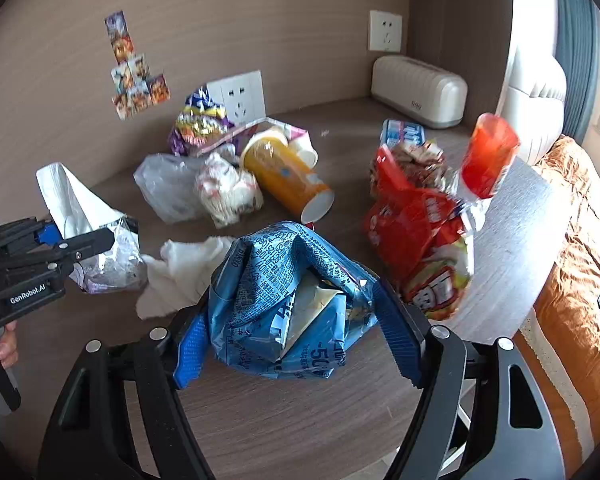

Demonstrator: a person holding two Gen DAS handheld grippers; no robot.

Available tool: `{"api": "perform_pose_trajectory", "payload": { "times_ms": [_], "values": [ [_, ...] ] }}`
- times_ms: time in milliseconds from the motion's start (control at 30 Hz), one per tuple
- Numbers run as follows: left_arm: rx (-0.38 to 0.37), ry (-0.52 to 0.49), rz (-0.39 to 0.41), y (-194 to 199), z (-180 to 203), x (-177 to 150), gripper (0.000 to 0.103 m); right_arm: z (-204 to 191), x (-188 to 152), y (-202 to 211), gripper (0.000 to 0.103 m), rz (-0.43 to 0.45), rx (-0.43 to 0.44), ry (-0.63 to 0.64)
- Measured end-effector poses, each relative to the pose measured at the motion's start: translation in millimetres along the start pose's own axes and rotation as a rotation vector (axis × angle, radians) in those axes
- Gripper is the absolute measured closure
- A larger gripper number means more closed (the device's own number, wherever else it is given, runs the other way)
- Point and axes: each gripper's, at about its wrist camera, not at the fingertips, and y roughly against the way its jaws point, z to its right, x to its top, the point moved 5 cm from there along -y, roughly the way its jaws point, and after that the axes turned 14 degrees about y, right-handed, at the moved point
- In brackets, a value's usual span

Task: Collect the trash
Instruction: 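Grasp the white tissue with the left tool while the right tool grasps the blue bag, then carry both items over the white bin and open both tools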

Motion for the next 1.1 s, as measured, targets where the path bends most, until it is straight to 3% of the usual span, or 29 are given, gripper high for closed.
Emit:
{"api": "perform_pose_trajectory", "payload": {
  "times_ms": [233, 500, 800, 967, 1100],
  "values": [
    [-0.030, -0.041, 0.070, 52, 20, 16, 0.064, 20, 8, 49, 0.028, 0.083, -0.023, -0.044],
    [-0.243, -0.206, 0.070, 71, 136, 0, 0.064, 77, -23, 112, 0.028, 0.120, -0.143, -0.140],
    [-0.469, -0.413, -0.054, 32, 283, -71, 0.064, 165, -121, 159, 0.028, 0.022, -0.308, -0.351],
    [-0.521, -0.476, -0.138, -13, 344, -114, 0.064, 201, -181, 148, 0.028, -0.057, -0.342, -0.450],
    [-0.552, -0.491, -0.230, -71, 382, -155, 0.063, 230, -231, 123, 0.028, -0.091, -0.330, -0.521]
  ]
}}
